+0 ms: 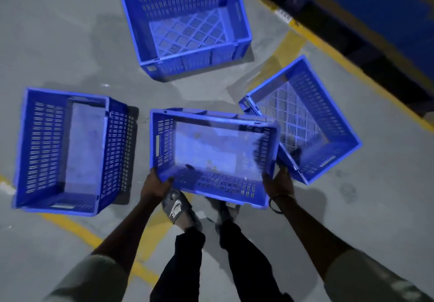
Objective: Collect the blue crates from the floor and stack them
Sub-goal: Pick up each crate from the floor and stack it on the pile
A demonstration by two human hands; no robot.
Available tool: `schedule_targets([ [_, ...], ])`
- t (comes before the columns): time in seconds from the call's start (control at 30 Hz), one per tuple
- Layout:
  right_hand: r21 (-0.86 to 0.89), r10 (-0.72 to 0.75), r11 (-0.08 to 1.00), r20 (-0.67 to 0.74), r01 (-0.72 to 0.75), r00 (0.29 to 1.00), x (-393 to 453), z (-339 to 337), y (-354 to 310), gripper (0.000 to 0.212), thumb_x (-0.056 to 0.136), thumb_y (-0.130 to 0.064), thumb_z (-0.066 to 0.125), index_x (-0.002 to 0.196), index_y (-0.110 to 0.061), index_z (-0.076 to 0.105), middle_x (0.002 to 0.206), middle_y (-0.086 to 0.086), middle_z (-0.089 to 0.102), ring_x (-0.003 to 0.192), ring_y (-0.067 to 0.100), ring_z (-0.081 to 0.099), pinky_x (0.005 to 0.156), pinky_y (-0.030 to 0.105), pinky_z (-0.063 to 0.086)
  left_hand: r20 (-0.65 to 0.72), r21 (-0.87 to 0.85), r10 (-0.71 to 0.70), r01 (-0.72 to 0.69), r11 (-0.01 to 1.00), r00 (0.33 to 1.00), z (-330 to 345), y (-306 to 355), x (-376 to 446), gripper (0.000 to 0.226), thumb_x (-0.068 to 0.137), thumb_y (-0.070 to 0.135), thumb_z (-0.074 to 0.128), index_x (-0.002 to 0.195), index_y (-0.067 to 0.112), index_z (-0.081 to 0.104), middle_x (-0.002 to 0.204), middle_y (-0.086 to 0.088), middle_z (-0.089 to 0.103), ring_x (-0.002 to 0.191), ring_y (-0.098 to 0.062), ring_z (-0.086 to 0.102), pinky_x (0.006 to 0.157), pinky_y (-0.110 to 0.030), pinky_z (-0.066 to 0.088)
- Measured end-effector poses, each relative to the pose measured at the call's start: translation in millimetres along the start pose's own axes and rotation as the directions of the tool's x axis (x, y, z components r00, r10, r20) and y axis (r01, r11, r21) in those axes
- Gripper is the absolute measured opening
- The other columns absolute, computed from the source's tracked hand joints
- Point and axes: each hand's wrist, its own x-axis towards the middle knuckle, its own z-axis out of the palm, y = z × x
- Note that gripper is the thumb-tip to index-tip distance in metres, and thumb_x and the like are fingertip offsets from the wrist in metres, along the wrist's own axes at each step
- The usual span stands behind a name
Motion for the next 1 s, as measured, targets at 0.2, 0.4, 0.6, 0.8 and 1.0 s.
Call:
schedule_targets([
  [0.2, 0.039, -0.047, 0.998, -0.172, 0.054, 0.984, 34.6, 49.8, 17.7, 0.041, 0.096, -0.028, 0.057, 0.126, -0.002, 0.046, 0.127, 0.029, 0.054, 0.115, 0.049, 0.055, 0.090, 0.052, 0.047, -0.130, -0.025, -0.030, 0.027, 0.999, 0.991, 31.0, -33.1, 90.5, 0.077, 0.093, 0.050, 0.062, 0.146, 0.000, 0.036, 0.137, -0.033, 0.056, 0.120, -0.051, 0.061, 0.098, -0.060, 0.052],
  [0.4, 0.086, -0.131, 0.981, -0.366, 0.174, 0.921, 46.2, 77.9, 37.4, 0.048, 0.096, -0.046, 0.039, 0.117, -0.004, 0.046, 0.115, 0.024, 0.055, 0.102, 0.047, 0.056, 0.075, 0.053, 0.049, -0.202, -0.213, -0.064, 0.020, 0.977, 0.977, 31.9, -31.9, 144.3, 0.058, 0.105, 0.056, 0.045, 0.112, -0.001, 0.053, 0.105, -0.027, 0.063, 0.096, -0.041, 0.063, 0.085, -0.053, 0.051],
  [0.6, -0.035, -0.147, 0.989, -0.335, 0.144, 0.931, 44.0, 59.7, 40.1, 0.044, 0.104, -0.028, 0.047, 0.134, 0.005, 0.046, 0.131, 0.030, 0.055, 0.112, 0.051, 0.056, 0.085, 0.053, 0.046, -0.184, -0.355, -0.057, -0.012, 0.935, 0.981, 31.4, -67.4, 140.5, 0.080, 0.087, 0.085, 0.040, 0.103, 0.009, 0.058, 0.104, -0.022, 0.068, 0.095, -0.039, 0.068, 0.085, -0.060, 0.058],
  [0.8, -0.106, -0.191, 0.980, -0.223, 0.171, 0.956, 9.0, 13.9, 4.2, 0.036, 0.103, -0.026, 0.047, 0.126, 0.002, 0.048, 0.127, 0.030, 0.056, 0.110, 0.049, 0.058, 0.086, 0.052, 0.046, -0.090, -0.551, -0.042, -0.015, 0.834, 0.995, -14.6, -73.6, 45.3, 0.046, 0.099, 0.065, 0.051, 0.120, 0.025, 0.064, 0.123, -0.017, 0.070, 0.107, -0.039, 0.069, 0.090, -0.058, 0.057],
  [1.0, -0.201, -0.226, 0.957, -0.054, 0.211, 0.973, -60.1, -55.2, -40.3, 0.034, 0.103, -0.029, 0.044, 0.125, -0.005, 0.048, 0.124, 0.030, 0.059, 0.110, 0.048, 0.060, 0.085, 0.050, 0.046, -0.017, -0.602, -0.179, 0.132, 0.787, 0.984, -81.4, -69.1, -109.5, 0.022, 0.104, 0.003, 0.054, 0.124, -0.001, 0.063, 0.110, -0.029, 0.073, 0.076, -0.030, 0.070, 0.075, -0.045, 0.059],
])
